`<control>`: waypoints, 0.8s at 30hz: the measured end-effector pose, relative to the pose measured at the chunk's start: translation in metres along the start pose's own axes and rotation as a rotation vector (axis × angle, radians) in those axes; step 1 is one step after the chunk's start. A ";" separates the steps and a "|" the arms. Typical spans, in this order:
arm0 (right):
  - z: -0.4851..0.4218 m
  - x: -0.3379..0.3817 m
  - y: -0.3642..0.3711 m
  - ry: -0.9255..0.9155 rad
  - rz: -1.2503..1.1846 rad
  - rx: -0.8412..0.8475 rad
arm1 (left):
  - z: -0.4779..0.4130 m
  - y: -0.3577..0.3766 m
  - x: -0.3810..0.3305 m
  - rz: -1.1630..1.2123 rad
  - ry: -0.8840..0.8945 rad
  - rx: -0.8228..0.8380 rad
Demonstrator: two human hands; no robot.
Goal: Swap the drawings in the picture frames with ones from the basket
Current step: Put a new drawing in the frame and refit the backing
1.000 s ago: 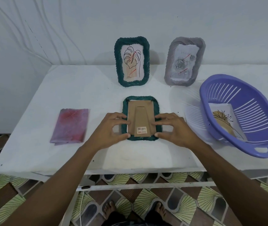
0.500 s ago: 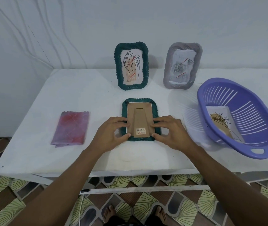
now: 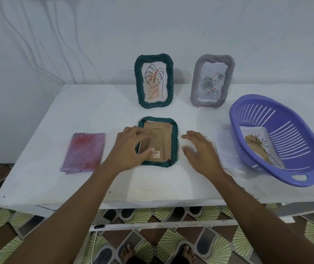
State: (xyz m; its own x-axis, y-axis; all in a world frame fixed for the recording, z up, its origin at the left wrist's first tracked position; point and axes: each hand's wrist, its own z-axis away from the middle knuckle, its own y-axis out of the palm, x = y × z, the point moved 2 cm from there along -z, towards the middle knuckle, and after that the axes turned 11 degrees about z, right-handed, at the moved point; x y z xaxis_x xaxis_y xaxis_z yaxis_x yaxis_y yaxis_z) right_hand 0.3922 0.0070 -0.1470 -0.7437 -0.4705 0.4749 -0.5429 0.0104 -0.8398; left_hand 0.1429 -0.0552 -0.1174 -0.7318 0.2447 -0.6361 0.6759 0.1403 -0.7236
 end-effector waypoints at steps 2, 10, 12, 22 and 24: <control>-0.002 -0.012 -0.004 0.021 0.154 0.005 | -0.008 0.023 -0.021 -0.061 0.046 0.163; 0.004 -0.020 -0.008 -0.007 0.198 -0.021 | -0.022 0.074 -0.040 -0.412 0.039 0.254; 0.003 -0.020 -0.008 0.004 0.184 -0.009 | -0.022 0.068 -0.040 -0.338 0.075 0.172; -0.015 0.029 0.011 -0.041 0.001 0.033 | -0.011 -0.031 -0.033 0.266 -0.052 -0.412; -0.020 0.044 0.019 -0.055 -0.036 0.067 | 0.000 -0.048 -0.025 0.327 -0.154 -0.441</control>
State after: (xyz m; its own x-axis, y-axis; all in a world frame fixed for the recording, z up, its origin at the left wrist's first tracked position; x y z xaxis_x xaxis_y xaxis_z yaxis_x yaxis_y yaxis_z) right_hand 0.3411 0.0045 -0.1371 -0.7008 -0.5170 0.4915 -0.5401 -0.0656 -0.8391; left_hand 0.1285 -0.0677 -0.0664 -0.4606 0.2043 -0.8638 0.8178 0.4759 -0.3235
